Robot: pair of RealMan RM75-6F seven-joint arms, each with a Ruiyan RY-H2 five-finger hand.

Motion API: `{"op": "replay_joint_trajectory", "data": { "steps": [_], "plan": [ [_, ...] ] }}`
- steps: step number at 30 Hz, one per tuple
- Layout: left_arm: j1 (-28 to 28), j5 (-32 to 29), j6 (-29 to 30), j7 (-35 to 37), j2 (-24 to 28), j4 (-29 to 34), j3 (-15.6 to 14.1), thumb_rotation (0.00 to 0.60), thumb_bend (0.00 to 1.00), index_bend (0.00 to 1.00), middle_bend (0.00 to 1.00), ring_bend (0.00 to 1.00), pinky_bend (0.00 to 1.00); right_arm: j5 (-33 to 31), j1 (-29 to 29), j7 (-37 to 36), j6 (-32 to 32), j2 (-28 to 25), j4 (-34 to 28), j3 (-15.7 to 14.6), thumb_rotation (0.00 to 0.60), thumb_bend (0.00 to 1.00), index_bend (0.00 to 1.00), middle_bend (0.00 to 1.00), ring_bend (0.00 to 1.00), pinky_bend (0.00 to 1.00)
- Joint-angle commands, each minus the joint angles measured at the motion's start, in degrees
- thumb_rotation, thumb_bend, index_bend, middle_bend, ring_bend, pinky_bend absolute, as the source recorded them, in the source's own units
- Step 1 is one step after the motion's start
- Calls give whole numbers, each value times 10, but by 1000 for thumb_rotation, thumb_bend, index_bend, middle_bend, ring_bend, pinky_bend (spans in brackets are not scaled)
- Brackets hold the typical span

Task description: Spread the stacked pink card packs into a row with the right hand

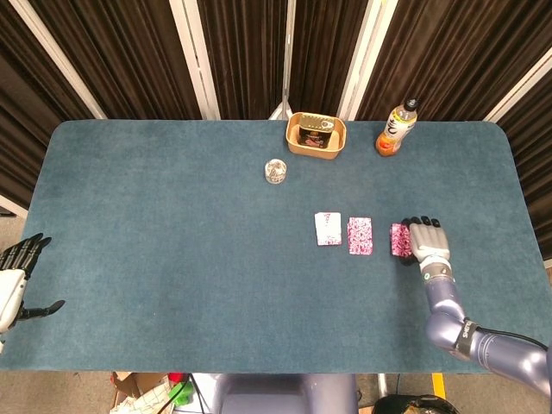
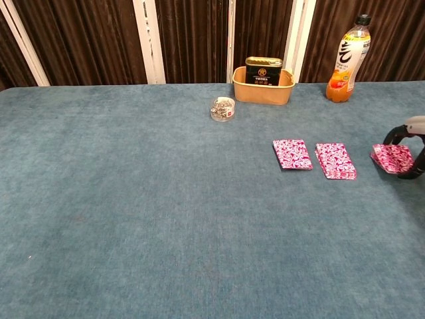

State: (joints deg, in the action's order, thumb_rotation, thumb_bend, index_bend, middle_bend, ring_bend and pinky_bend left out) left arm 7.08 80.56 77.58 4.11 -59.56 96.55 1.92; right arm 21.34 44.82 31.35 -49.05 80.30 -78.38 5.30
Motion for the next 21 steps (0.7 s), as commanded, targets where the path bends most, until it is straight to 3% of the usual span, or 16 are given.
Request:
{"op": "replay_joint_trajectory", "data": {
  "steps": [1,12,18,21],
  "plan": [
    [-1,2,2,0,-1,-1,0,600,37,0,0,0,0,-3,-1,6,-5,-9,-14,-4,600,327,6,2,0,0],
    [-13,38,33,-12,-5,-1,-13,600,37,0,0,0,0,11,-20,20,-56,-53,-98,-22,600,325,0,0,0,0],
    [-25,51,59,-15,-7,-7,-15,600,37,0,0,0,0,101,-66,-8,-118,-107,-178,-46,600,325,0,0,0,0],
    [-39,58,90,-19,-9,-15,-13,600,38,0,0,0,0,204,-114,-45,-185,-140,-230,-71,600,325,0,0,0,0]
  ]
}}
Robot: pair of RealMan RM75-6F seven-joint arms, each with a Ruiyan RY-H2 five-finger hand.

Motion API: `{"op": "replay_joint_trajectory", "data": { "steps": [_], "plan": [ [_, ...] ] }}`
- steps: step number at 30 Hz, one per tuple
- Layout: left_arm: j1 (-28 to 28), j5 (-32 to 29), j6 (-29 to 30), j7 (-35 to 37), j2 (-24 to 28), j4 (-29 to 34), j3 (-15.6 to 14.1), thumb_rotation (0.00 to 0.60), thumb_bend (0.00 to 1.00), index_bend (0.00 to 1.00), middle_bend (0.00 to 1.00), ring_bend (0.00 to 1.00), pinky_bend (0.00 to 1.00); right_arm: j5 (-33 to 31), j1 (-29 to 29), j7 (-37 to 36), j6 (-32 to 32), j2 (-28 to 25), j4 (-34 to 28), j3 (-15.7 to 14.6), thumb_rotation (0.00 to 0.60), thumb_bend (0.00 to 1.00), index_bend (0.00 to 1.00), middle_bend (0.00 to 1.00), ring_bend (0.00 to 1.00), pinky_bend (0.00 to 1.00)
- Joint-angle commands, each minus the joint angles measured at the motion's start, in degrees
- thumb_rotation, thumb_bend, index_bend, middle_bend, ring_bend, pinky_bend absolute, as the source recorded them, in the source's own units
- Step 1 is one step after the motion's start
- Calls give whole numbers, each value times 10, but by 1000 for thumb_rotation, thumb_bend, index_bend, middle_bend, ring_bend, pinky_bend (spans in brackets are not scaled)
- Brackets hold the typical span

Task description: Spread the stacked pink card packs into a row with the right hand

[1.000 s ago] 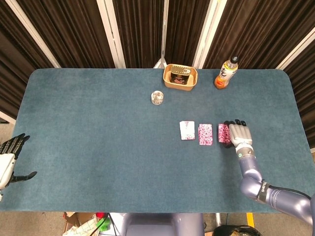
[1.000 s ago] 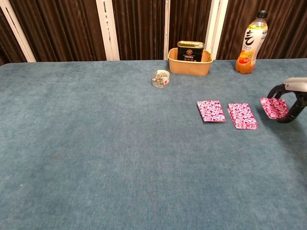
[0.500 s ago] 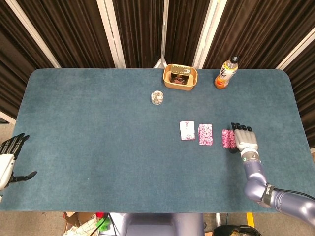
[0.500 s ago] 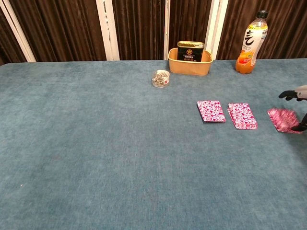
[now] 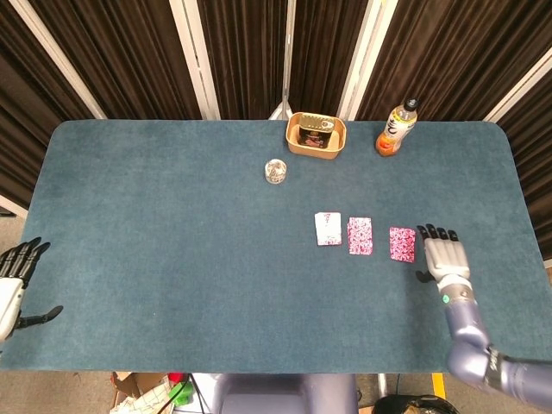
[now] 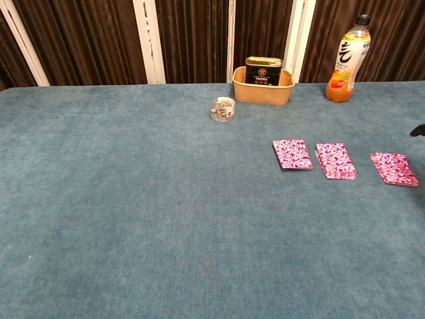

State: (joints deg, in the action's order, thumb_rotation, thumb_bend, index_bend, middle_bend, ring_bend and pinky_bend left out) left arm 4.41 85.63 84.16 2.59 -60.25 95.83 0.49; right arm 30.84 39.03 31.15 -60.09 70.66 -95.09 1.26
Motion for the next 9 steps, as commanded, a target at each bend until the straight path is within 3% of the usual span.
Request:
{"op": "replay_joint_trajectory", "data": {
  "steps": [1,5,9],
  "plan": [
    [-16,10,34,-4,-5,-14,2,600,37,0,0,0,0,143,-71,-56,-96,-51,-74,-40,600,325,0,0,0,0],
    [-38,6,64,-2,-15,-42,-1,600,37,0,0,0,0,315,-148,-119,-202,-77,-85,-87,600,325,0,0,0,0],
    [-43,2,73,1,-16,-51,4,600,37,0,0,0,0,437,-208,-152,-303,-70,-30,-114,600,325,0,0,0,0]
  ]
}}
